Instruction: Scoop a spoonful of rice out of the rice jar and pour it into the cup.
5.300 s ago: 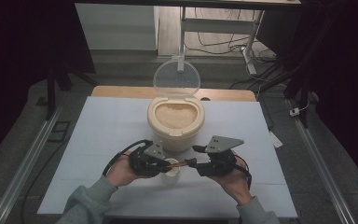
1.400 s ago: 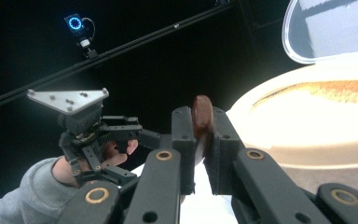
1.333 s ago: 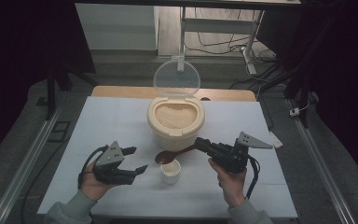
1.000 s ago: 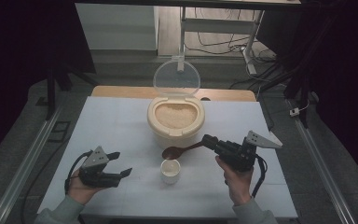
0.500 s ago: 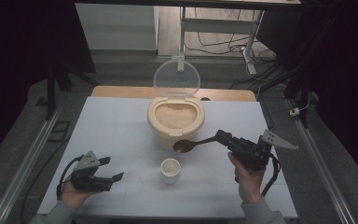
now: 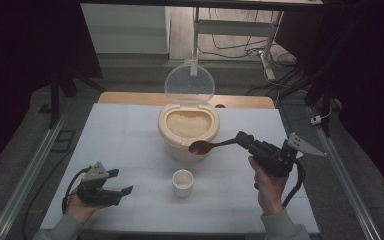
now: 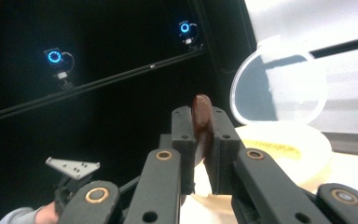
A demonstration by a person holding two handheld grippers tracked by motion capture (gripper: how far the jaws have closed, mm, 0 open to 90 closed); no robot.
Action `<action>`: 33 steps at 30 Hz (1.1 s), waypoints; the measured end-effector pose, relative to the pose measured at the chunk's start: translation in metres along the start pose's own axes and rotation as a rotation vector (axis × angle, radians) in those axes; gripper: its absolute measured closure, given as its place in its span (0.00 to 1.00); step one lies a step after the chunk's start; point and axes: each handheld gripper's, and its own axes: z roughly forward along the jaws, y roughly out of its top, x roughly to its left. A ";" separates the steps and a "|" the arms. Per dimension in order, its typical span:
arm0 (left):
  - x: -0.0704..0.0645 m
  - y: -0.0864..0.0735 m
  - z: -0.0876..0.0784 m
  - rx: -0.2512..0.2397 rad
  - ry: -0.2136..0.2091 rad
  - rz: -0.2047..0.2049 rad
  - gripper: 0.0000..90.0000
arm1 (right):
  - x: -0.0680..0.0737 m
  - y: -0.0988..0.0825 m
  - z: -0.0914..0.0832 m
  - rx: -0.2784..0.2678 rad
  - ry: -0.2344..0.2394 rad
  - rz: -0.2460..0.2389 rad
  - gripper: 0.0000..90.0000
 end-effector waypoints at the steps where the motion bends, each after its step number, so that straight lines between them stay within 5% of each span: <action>1: 0.000 0.000 0.000 0.002 -0.001 0.001 0.20 | -0.001 0.002 0.002 -0.004 -0.001 0.002 0.93; 9: -0.001 0.000 0.003 0.016 -0.013 0.003 0.20 | -0.011 0.021 0.023 -0.024 -0.063 -0.006 0.93; 21: -0.002 -0.001 0.005 0.025 -0.017 0.010 0.20 | -0.026 0.033 0.062 0.072 -0.208 -0.072 0.93; 33: -0.002 -0.001 0.006 0.033 -0.022 0.010 0.20 | -0.027 0.029 0.080 0.132 -0.278 -0.154 0.93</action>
